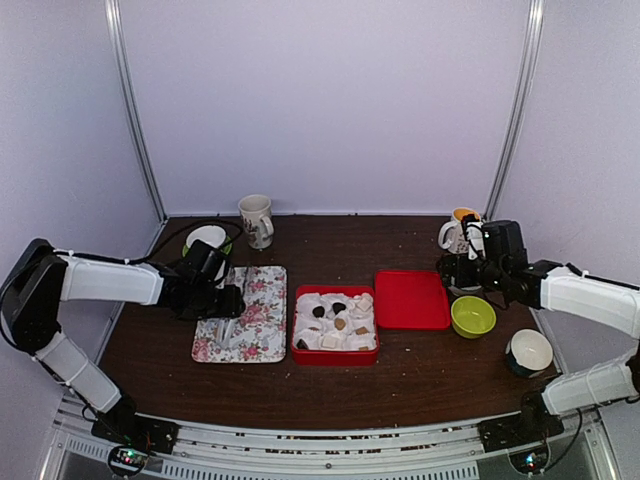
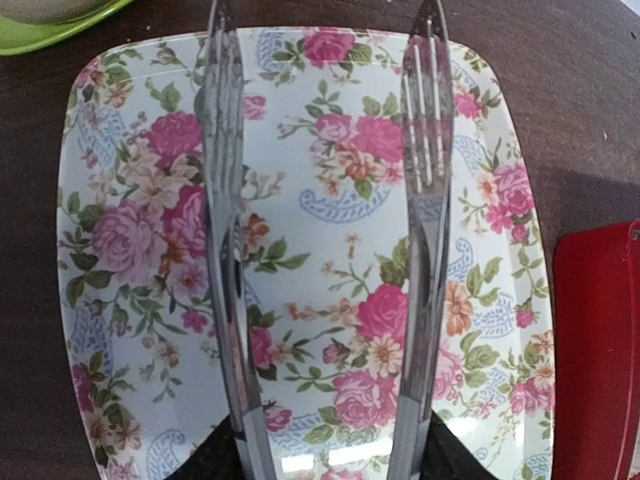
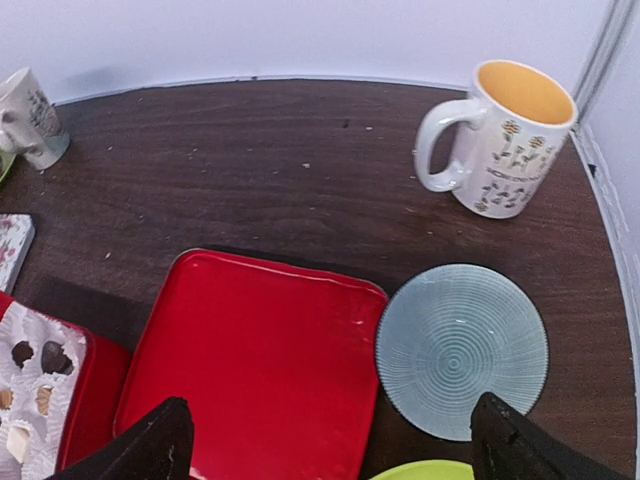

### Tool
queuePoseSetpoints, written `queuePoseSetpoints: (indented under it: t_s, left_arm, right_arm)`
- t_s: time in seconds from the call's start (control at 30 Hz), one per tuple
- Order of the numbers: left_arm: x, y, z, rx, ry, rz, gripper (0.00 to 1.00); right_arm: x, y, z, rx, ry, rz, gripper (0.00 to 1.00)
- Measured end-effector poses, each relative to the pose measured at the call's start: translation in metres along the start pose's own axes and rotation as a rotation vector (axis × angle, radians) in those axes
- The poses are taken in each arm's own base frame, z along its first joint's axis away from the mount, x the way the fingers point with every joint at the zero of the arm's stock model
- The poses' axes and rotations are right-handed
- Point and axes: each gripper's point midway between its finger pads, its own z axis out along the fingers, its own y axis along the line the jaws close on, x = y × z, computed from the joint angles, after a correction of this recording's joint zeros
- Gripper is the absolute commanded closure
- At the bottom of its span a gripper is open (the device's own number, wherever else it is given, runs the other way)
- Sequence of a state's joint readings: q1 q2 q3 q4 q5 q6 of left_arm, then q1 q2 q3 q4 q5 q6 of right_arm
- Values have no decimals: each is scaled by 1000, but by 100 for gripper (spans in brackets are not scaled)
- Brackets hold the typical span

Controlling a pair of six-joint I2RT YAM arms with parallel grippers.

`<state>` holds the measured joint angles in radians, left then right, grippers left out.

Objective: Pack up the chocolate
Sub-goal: Place the clamp on the plate, then move the packing box to the center of the board.

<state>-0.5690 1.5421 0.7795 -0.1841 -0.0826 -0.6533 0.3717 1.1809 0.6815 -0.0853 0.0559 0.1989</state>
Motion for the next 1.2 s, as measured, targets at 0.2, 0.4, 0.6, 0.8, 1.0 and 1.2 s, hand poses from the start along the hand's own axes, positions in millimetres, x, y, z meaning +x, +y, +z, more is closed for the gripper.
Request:
queuePoseSetpoints:
  t_s: [0.2, 0.4, 0.6, 0.8, 1.0, 1.2]
  left_arm:
    - [-4, 3, -12, -1, -40, 2, 31]
    - [-8, 2, -18, 4, -61, 4, 32]
    - [-14, -4, -41, 80, -145, 21, 33]
    - [-33, -34, -61, 227, -219, 81, 36]
    - [-30, -56, -51, 333, -175, 114, 39]
    - [-29, -61, -51, 363, -169, 118, 38]
  right_arm:
    - [11, 47, -1, -106, 47, -92, 4]
    - [25, 66, -6, -160, 91, -100, 9]
    - [39, 72, -2, -167, 137, -87, 32]
    - [68, 93, 7, -192, 223, -95, 42]
    - [92, 125, 7, -240, 280, -113, 43]
    - [113, 141, 12, -251, 335, -110, 44]
